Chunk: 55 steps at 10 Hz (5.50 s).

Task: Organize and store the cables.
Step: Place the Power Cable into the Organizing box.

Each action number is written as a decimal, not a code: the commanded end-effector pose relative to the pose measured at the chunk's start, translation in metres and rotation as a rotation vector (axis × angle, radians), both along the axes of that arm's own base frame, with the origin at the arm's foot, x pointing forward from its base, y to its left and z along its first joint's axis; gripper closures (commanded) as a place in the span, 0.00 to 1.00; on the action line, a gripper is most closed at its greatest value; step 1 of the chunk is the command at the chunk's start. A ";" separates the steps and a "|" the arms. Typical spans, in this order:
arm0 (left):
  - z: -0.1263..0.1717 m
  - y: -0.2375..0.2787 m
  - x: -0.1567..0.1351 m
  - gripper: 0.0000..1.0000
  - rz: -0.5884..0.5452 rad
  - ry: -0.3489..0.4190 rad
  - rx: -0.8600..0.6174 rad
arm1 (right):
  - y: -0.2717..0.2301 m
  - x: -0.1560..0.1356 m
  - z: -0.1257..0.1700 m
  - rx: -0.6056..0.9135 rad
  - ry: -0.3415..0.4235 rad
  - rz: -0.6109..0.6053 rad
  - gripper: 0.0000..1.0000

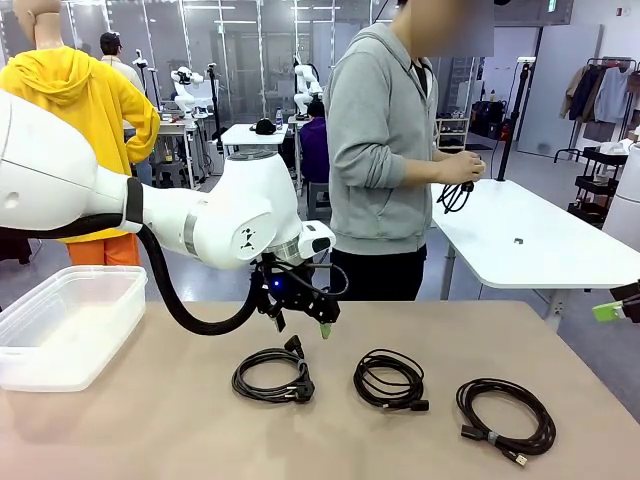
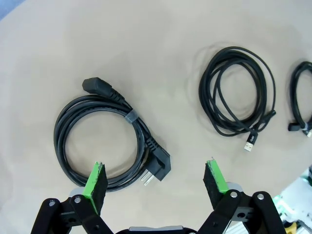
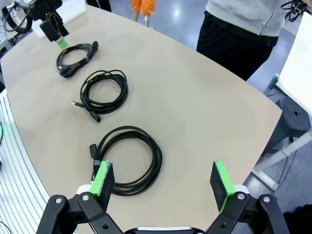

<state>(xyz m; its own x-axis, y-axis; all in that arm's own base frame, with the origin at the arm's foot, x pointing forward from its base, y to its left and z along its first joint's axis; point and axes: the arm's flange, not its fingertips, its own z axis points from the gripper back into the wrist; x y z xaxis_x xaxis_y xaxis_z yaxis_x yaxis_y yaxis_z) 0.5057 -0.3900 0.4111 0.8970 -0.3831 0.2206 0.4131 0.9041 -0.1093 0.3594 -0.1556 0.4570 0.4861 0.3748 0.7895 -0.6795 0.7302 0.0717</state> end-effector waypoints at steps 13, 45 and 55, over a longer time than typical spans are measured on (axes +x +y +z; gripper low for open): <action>-0.099 -0.021 0.038 0.00 0.683 -0.015 0.002 | -0.001 0.002 -0.003 0.002 -0.019 0.013 0.00; 0.067 0.001 -0.058 0.94 0.459 -0.134 0.206 | -0.001 0.002 -0.003 0.002 -0.019 0.013 0.00; 0.124 0.263 -0.085 0.82 0.265 -0.338 0.225 | -0.001 0.002 -0.003 0.002 -0.019 0.013 0.00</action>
<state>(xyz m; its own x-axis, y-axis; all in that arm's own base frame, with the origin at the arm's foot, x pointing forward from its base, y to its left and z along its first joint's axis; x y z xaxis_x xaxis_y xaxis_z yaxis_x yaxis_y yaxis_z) 0.4305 -0.1450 0.5342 0.8852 -0.1886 0.4253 0.1148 0.9744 0.1933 0.3602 -0.1555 0.4557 0.4884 0.3747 0.7881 -0.6778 0.7317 0.0721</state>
